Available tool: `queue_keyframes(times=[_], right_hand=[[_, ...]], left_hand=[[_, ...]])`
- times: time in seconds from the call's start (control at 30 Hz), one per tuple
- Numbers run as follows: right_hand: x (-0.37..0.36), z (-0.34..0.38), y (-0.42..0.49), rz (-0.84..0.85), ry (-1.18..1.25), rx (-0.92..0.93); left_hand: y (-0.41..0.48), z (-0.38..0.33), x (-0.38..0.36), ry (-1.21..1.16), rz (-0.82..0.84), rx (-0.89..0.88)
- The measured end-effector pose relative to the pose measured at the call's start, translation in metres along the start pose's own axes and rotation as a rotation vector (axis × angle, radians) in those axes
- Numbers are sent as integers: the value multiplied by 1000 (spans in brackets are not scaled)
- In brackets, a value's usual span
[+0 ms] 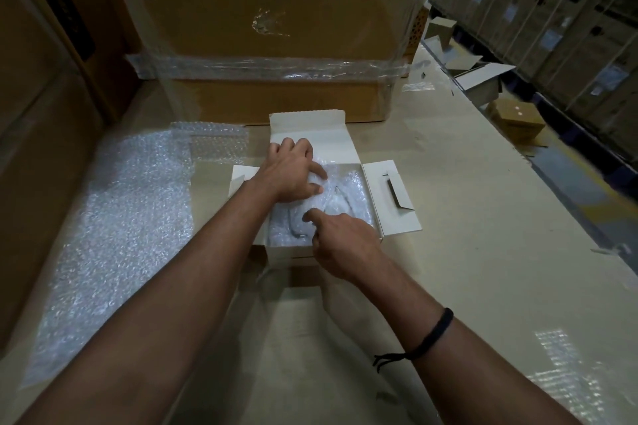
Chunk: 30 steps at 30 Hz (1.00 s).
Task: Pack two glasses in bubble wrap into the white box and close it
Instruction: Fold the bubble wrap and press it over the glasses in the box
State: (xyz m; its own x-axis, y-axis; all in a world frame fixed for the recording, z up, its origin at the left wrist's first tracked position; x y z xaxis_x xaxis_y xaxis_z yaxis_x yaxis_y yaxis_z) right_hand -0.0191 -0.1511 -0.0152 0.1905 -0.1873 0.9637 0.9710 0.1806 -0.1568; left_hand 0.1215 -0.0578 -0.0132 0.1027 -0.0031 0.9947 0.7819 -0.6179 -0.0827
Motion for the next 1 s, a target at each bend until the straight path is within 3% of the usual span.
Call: queue_keyframes(times=[0.27, 0.57, 0.77, 1.0], right_hand=[[-2, -1, 0, 10, -69, -14], [1, -1, -1, 90, -147, -42], [6, -6, -13, 21, -88, -35], [4, 0, -11, 210, -169, -100]], left_hand=[[7, -14, 4, 33, -65, 68], [1, -11, 8, 28, 187, 72], [5, -24, 6, 33, 78, 93], [3, -18, 6, -9, 230, 7]])
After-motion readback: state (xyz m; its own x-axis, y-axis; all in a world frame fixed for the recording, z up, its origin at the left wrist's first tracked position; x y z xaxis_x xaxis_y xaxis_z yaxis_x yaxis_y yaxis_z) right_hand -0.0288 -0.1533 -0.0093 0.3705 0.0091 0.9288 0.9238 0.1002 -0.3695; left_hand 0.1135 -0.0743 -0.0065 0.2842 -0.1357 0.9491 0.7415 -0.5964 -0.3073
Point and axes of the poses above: each hand's wrist, its own y-axis towards the middle knuckle, its own x-axis out of the back of the hand, z = x × y, the point moved 2 cm from there along y, towards the middle knuckle, and after that the axes turned 7 degrees about z, right-handed, at the moved point
